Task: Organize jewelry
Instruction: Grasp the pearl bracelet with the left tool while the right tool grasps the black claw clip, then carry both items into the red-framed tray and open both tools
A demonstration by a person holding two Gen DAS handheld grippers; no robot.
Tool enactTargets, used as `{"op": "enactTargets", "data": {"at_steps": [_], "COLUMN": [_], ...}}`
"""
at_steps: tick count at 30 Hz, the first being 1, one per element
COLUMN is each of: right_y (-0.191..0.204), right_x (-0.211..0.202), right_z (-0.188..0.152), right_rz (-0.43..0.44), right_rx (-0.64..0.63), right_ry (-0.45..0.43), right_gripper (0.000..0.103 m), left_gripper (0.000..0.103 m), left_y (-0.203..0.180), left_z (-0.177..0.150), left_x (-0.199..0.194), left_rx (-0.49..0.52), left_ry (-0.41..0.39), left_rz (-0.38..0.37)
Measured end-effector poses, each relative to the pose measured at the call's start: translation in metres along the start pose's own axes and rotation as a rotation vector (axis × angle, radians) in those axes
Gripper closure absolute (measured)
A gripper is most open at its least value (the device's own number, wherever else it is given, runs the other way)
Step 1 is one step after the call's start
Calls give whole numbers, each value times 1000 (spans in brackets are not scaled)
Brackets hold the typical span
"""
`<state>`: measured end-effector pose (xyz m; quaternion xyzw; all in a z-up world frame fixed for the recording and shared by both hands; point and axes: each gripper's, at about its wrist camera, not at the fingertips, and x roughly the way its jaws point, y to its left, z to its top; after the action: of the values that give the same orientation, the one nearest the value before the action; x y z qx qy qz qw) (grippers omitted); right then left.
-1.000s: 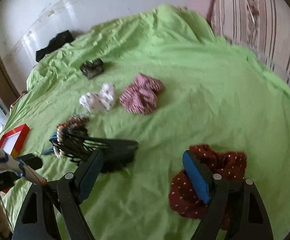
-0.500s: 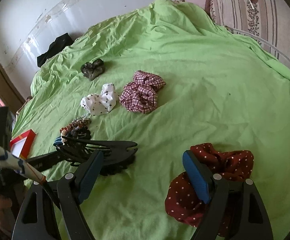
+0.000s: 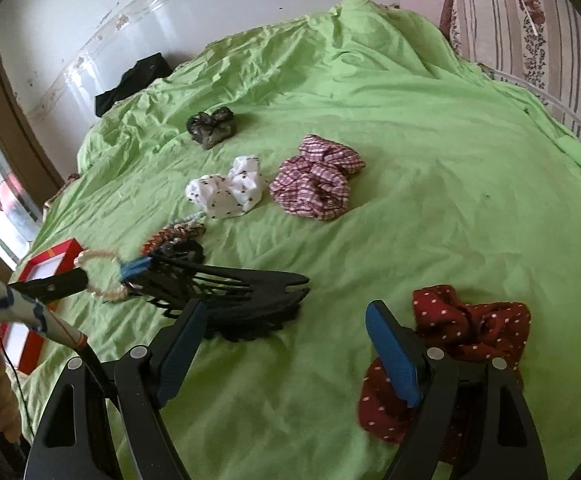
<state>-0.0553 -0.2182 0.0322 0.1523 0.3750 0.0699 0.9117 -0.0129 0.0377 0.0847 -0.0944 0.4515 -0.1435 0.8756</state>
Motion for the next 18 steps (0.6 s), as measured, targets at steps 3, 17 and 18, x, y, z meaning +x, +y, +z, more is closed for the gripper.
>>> {"op": "enactTargets", "data": {"at_steps": [3, 17, 18], "right_y": [5, 66, 65], "right_x": [-1, 23, 26], "right_z": [-2, -9, -9], "right_rz": [69, 29, 23], "right_rx": [-1, -277, -278], "right_ry": [9, 30, 41], "right_gripper": [17, 51, 55], "left_gripper": [94, 94, 94], "left_y": [8, -4, -4], "left_z": [-8, -35, -37], "left_x": [-18, -65, -69], "left_rx": [-19, 71, 70], "left_ry": [-11, -86, -91], "left_rz": [-4, 34, 32]}}
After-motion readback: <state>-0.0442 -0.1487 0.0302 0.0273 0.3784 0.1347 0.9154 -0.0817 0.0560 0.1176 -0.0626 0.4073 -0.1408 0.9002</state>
